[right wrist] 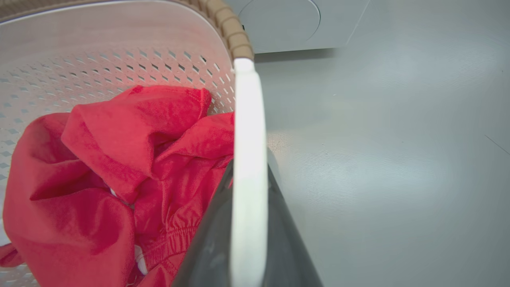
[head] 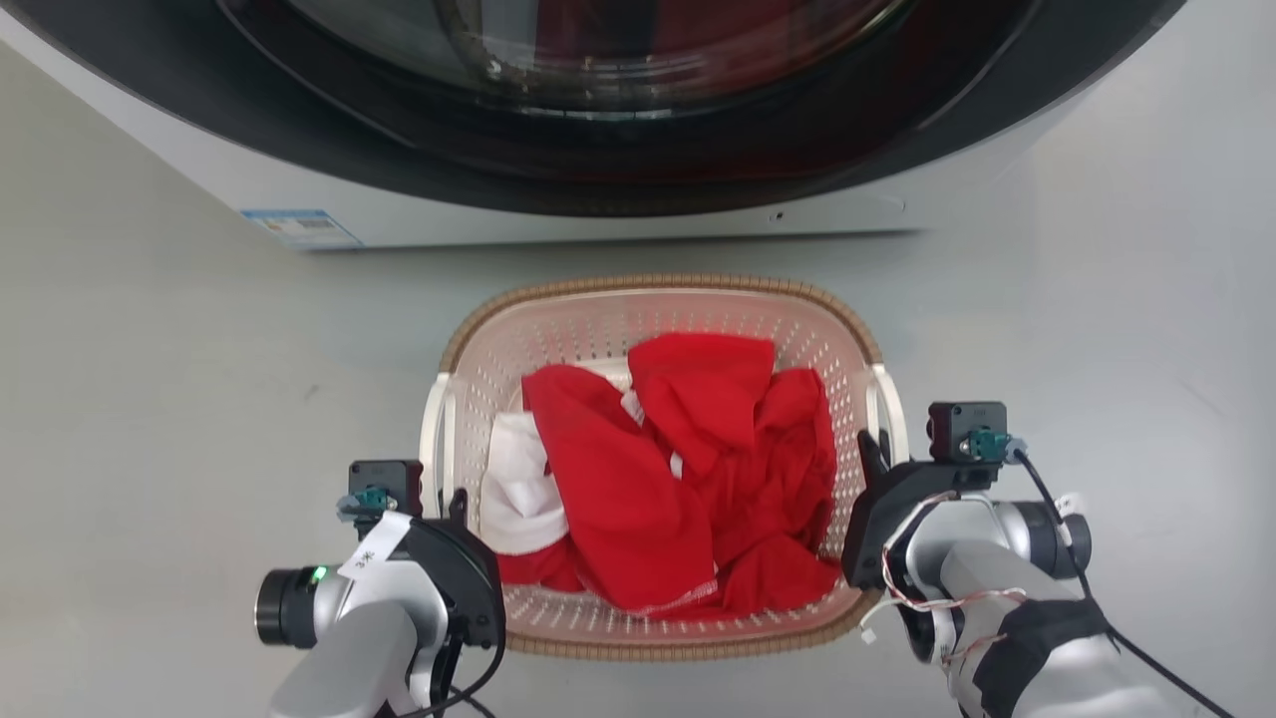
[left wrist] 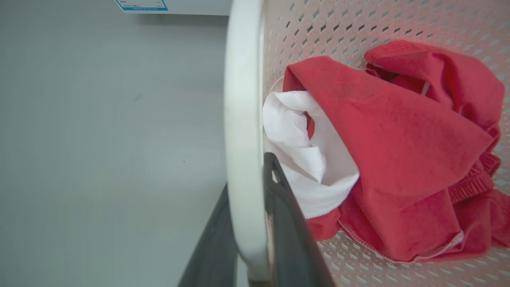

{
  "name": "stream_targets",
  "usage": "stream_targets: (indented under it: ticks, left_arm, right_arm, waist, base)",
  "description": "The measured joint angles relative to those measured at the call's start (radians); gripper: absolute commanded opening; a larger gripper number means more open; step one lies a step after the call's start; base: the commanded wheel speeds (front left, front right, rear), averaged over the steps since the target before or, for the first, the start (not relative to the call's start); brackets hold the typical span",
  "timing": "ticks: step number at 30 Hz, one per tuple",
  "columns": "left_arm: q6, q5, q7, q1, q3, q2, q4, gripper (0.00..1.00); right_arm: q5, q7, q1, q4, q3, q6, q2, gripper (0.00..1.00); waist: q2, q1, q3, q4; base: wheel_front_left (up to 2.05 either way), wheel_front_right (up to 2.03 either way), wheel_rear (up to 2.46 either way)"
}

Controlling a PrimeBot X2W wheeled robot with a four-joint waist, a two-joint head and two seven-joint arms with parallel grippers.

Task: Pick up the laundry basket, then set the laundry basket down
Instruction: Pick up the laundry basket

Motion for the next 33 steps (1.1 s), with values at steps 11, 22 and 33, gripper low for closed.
stream_targets:
  ticks: [11,22,33]
  left_arm:
    - [0.015,-0.062,0.072,0.100,-0.083,0.007,0.013,0.00]
    - [0.023,-0.086,0.115,0.145,-0.129,0.010,0.042,0.00]
    - [0.027,-0.120,0.150,0.213,-0.181,0.011,0.058,0.00]
  right_arm:
    - [0.088,0.068,0.119,-0.006,0.092,-0.004,-0.005,0.00]
    - [0.161,0.121,0.176,-0.011,0.162,-0.009,-0.006,0.00]
    - [0.229,0.151,0.252,-0.010,0.221,-0.010,-0.006,0.00]
  waist:
    - [-0.0001,0.0001,-0.164,0.006]
    - [-0.0001,0.0001,-0.328,0.010]
    - [-0.0001,0.0001,-0.491,0.007]
  base:
    - [0.00,0.00,0.00]
    - [0.00,0.00,0.00]
    - [0.00,0.00,0.00]
